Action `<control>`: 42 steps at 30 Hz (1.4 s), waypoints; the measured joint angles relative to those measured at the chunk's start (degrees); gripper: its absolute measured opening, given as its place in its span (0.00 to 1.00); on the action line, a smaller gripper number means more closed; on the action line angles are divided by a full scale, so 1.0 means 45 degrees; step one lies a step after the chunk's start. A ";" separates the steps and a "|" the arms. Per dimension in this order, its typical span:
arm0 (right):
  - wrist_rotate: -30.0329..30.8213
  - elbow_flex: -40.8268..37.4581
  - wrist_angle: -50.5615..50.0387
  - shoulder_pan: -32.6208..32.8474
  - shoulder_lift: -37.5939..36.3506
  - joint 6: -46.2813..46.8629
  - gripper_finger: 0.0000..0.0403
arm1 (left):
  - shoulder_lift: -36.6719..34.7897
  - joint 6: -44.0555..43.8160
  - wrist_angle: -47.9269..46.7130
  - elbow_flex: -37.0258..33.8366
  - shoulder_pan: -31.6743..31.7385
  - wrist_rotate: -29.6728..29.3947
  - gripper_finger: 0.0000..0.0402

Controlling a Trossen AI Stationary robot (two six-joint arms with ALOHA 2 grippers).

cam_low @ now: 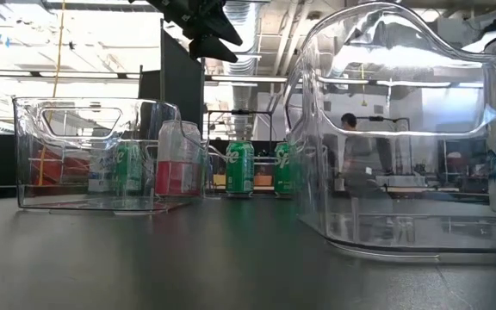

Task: Sort soda cans
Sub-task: Put the white soda can into the bottom transparent bin

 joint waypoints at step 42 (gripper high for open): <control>0.0745 -0.6102 0.2765 -0.3019 -0.0246 0.3635 0.59 | 0.0000 0.0328 0.0099 0.0000 -0.0423 0.0005 0.69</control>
